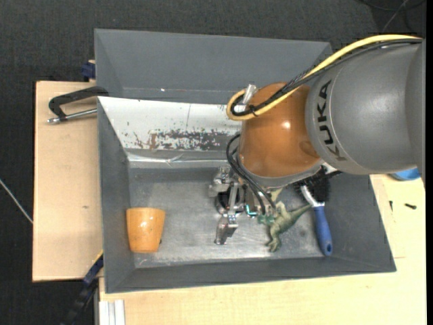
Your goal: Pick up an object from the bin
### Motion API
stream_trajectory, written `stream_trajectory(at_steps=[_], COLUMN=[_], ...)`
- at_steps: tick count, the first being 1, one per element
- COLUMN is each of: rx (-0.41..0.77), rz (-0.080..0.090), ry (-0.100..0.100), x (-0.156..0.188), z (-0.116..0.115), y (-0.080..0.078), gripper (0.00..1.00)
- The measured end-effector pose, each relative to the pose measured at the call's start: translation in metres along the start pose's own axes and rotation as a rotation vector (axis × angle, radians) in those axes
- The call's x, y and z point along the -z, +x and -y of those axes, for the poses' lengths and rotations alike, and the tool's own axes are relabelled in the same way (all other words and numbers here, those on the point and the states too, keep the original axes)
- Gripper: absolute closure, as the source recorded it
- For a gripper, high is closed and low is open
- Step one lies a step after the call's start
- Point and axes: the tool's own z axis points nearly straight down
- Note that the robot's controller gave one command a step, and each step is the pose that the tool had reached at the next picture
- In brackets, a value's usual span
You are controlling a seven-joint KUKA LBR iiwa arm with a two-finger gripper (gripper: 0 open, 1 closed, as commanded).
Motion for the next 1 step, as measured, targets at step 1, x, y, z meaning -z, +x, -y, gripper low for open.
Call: stream_trajectory(at_steps=[1], rx=[-0.041], rz=[0.005], ry=[0.004], x=[-0.0205], z=[0.0791], y=[-0.0078], gripper=[0.00])
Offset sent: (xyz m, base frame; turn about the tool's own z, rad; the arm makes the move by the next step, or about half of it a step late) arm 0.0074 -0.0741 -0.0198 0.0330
